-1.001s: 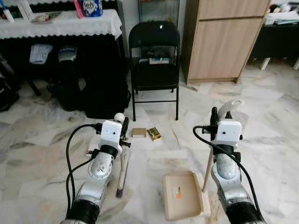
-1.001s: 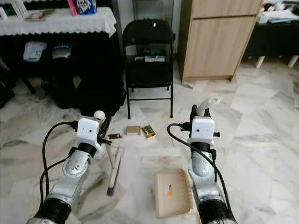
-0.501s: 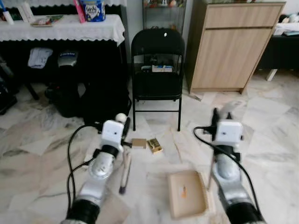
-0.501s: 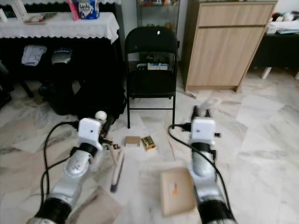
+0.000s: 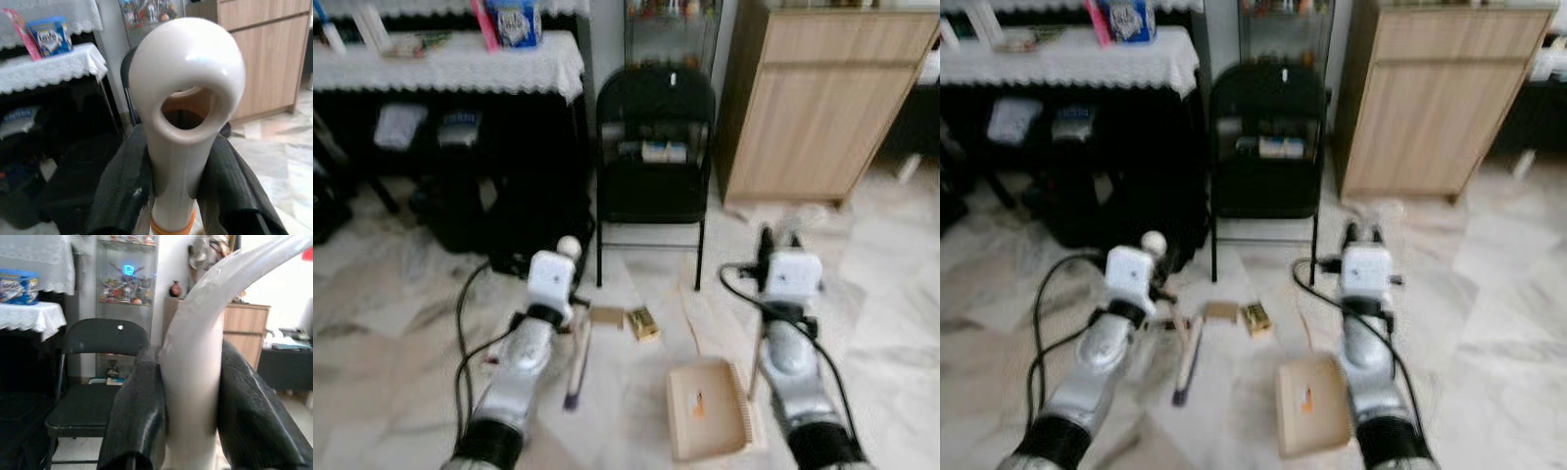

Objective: Sweep floor

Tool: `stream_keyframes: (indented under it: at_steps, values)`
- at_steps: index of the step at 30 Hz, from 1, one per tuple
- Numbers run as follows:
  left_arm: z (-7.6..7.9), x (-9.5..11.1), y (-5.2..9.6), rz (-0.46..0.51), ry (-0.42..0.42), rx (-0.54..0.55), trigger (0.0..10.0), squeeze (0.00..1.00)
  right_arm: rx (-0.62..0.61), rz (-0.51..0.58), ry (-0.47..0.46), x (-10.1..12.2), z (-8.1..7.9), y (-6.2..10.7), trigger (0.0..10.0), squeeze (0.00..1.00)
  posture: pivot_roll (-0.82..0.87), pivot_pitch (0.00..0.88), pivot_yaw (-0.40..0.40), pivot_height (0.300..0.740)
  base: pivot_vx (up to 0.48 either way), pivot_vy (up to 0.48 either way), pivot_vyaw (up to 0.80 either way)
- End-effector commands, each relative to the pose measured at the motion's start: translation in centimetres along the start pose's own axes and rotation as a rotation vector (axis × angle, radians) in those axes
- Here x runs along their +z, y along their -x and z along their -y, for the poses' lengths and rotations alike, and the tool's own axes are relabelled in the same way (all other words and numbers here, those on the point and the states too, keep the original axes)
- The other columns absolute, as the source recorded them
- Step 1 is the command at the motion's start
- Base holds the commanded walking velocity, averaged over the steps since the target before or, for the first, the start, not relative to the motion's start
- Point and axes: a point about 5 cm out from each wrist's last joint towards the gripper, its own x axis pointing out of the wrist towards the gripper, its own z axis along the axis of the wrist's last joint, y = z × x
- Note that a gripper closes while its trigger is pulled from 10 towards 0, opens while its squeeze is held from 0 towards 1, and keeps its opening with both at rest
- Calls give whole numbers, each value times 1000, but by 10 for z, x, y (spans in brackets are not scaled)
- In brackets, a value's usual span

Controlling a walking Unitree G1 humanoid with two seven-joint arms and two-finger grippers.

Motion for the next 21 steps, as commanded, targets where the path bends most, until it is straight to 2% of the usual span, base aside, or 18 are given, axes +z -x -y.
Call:
stream_keyframes:
  at_steps: [1, 21]
  values:
    - [2, 10, -4, 54, -11, -5, 10000, 0, -23, 42, -4, 8, 6, -4, 10000, 0, 5, 0, 75, 740, 356, 0, 0]
    - [1, 12, -7, 60, -12, -3, 10000, 0, -36, 48, 1, 9, 9, -5, 10000, 0, 3, 0, 80, 740, 355, 0, 0]
